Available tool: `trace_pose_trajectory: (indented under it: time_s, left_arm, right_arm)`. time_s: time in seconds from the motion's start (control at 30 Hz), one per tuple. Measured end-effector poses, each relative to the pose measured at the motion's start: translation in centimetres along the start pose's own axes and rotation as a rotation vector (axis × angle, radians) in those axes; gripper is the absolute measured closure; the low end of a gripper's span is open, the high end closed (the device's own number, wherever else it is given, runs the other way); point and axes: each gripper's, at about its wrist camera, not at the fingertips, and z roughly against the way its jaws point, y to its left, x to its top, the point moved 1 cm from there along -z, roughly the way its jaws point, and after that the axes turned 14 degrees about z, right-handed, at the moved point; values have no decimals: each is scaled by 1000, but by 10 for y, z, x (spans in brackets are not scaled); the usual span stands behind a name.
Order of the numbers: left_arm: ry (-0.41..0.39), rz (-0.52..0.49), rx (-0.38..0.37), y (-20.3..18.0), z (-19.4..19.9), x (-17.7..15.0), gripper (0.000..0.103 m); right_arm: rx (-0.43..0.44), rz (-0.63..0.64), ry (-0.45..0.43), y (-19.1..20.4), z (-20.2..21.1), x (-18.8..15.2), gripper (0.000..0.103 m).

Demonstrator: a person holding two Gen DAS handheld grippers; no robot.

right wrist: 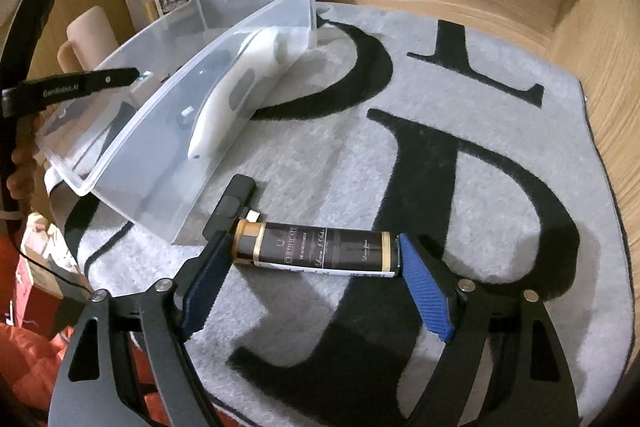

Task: Organize rigid objects
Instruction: 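Carry the black-and-gold bottle into the box with the right gripper and release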

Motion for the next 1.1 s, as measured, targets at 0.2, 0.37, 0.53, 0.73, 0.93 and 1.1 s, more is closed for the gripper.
trace_pose_trajectory:
  time_s: [0.2,0.37,0.53,0.73,0.93,1.1]
  left_arm:
    - [1,1,-1,0,0,0,92]
    - [1,1,-1,0,0,0,92]
    - [0,1,0,0,0,0,92]
    - [1,0,1,0,0,0,92]
    - [1,1,0,0,0,0,92]
    - [1,1,0,0,0,0,92]
  right_arm:
    - [-29,-28,-16,-10,5,4,22]
    - [-67,-22,-64,-14,18,18,22]
    - [-87,-2,-127,-15,29,36,22]
    - [-97,30,-210,-10,42,62,22]
    - [-91,84,-282,2,52,92,22]
    - [-70,139,-308,15,50,112,22]
